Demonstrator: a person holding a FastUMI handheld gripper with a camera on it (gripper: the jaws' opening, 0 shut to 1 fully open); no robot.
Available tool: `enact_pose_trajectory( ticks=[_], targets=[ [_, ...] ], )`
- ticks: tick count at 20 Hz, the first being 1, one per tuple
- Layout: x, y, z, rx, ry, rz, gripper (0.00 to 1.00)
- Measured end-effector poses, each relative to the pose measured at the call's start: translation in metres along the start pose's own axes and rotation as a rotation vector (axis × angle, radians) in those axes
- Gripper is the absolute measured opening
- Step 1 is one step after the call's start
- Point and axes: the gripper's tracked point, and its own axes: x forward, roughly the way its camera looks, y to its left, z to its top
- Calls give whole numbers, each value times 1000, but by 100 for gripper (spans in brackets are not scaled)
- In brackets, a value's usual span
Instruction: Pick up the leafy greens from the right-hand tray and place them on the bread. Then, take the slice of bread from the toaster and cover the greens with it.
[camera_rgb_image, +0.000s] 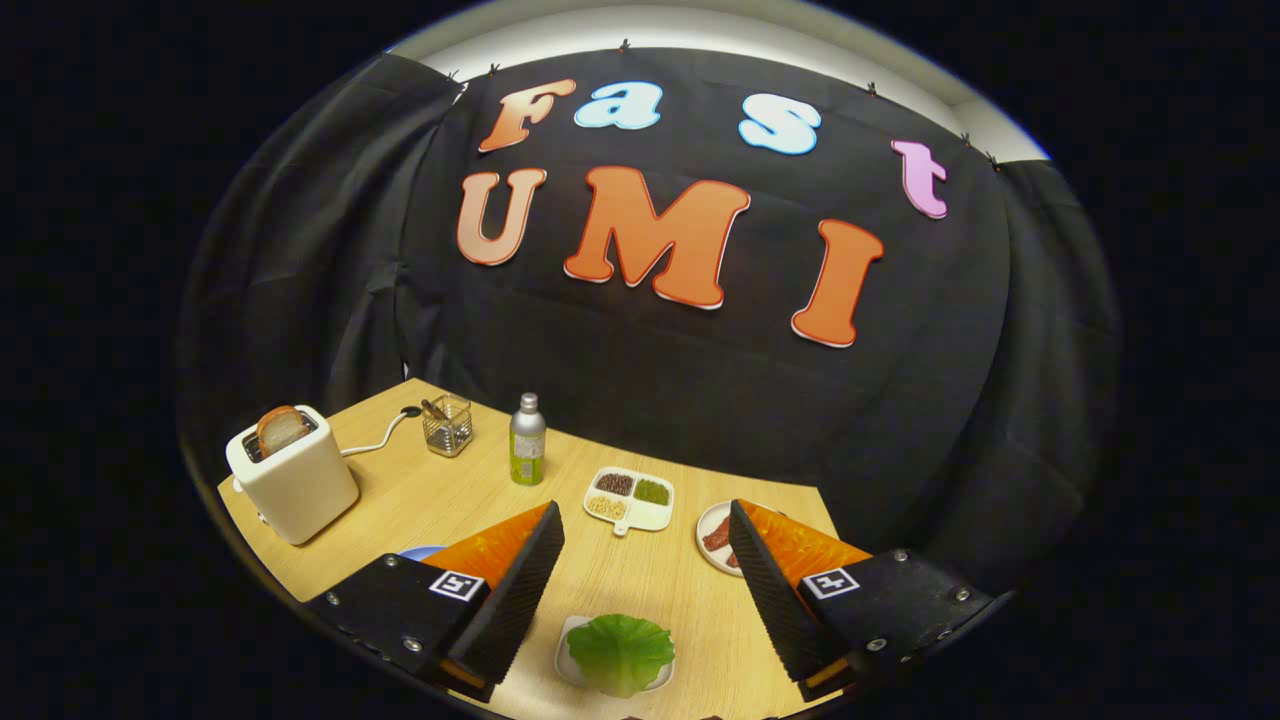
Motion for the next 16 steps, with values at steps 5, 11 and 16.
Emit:
enact_pose_trajectory(
  ticks=[5,11,16],
  targets=[
    [16,8,-56,-4,195,58,99],
    [23,17,-127,3,437,140,98],
    [35,25,-174,31,580,195,98]
  ],
)
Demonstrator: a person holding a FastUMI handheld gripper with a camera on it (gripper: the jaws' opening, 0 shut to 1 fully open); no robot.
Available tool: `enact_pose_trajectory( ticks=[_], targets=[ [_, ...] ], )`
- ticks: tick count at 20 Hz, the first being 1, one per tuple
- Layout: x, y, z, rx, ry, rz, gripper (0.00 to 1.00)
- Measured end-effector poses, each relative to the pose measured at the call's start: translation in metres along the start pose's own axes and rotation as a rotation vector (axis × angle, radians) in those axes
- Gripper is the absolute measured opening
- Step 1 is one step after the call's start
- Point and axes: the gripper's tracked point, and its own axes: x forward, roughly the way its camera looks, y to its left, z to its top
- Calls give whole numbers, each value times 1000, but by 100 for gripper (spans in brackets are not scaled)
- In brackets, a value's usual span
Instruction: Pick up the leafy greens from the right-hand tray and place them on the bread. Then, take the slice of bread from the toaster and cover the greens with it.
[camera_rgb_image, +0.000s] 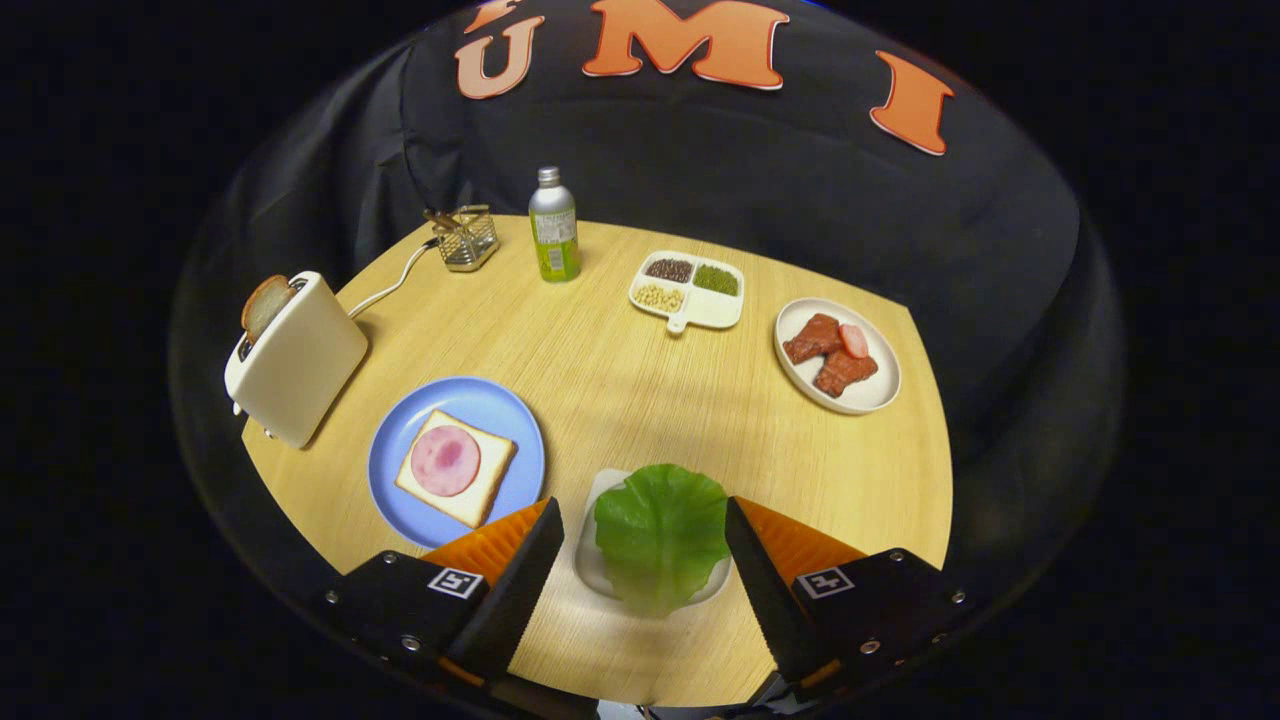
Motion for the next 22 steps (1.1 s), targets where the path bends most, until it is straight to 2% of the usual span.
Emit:
enact_pose_trajectory(
  ticks=[6,16,22],
  targets=[
    [35,-1,-33,40,133,31,98],
    [81,-17,-69,66,300,-14,95],
    [94,-16,-78,87,334,-33,89]
  ],
)
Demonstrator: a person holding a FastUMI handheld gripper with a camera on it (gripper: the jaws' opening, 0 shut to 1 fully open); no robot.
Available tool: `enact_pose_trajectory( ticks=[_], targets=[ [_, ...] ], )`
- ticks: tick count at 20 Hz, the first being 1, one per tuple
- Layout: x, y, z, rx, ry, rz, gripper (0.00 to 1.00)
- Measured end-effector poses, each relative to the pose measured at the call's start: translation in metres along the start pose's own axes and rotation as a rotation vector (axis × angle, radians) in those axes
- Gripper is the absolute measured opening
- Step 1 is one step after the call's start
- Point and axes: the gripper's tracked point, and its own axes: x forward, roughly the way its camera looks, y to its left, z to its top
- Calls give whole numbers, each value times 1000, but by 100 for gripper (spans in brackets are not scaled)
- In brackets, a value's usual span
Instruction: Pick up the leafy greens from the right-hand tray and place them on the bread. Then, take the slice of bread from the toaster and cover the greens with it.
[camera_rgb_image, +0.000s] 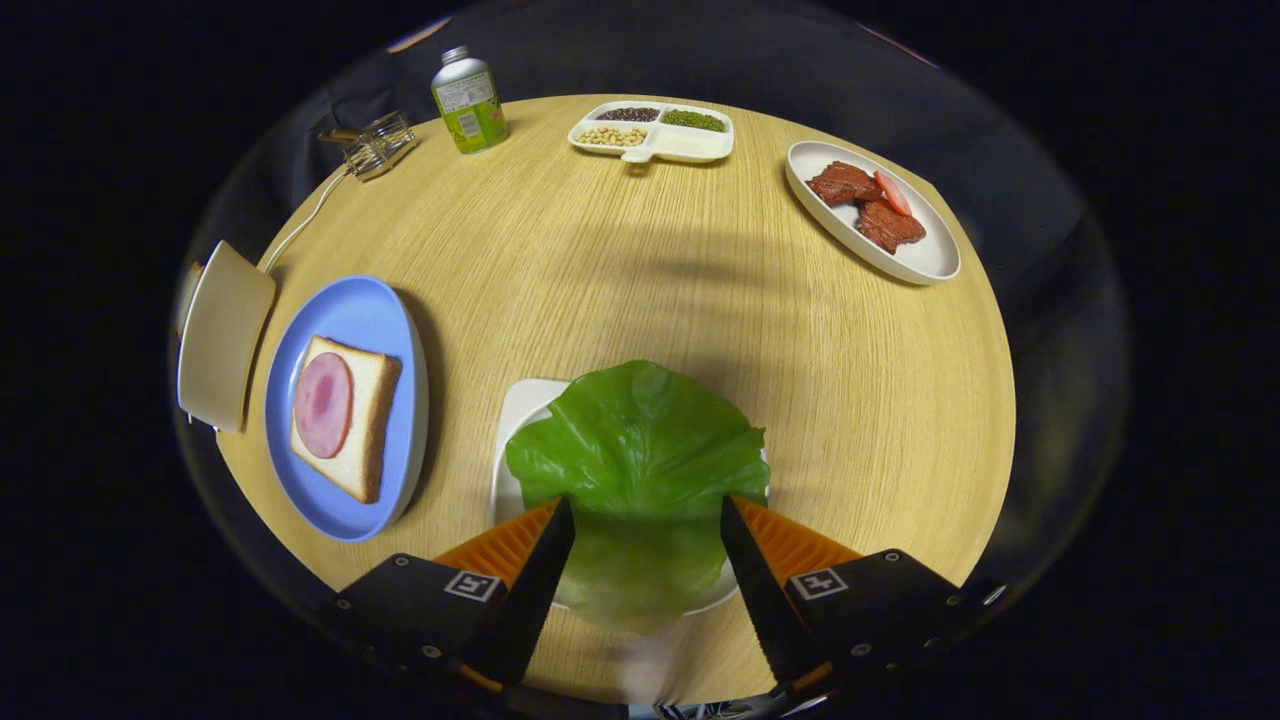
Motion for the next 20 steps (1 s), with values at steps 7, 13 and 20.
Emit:
enact_pose_trajectory(
  ticks=[7,13,20],
  targets=[
    [3,3,-4,106,37,15,78],
    [2,1,-4,216,59,2,37],
    [-21,14,7,321,6,88,5]
  ],
)
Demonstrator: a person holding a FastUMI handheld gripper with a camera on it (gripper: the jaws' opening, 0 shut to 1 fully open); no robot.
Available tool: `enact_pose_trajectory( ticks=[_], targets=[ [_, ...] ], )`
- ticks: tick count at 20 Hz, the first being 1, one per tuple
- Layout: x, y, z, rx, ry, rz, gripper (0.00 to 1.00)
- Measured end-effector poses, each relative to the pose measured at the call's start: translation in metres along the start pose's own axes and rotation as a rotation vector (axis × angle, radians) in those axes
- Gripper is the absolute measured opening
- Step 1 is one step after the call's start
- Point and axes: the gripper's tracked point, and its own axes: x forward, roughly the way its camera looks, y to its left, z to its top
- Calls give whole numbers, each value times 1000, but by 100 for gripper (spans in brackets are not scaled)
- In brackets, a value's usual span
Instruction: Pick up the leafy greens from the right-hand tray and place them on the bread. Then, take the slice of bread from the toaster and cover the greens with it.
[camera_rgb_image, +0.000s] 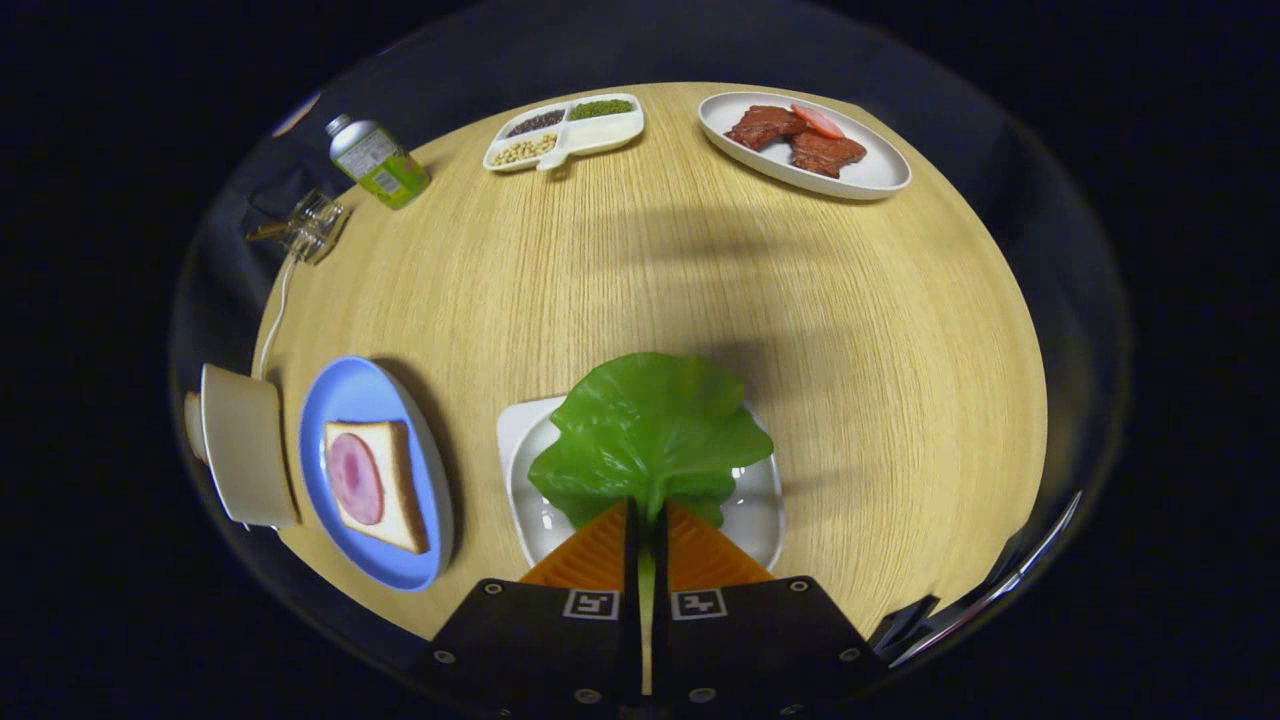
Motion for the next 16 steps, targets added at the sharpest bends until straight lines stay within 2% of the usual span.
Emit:
enact_pose_trajectory(
  ticks=[11,16],
  targets=[
    [-60,66,3,-114,-74,97,4],
    [-65,112,1,-187,-72,162,4]
  ],
)
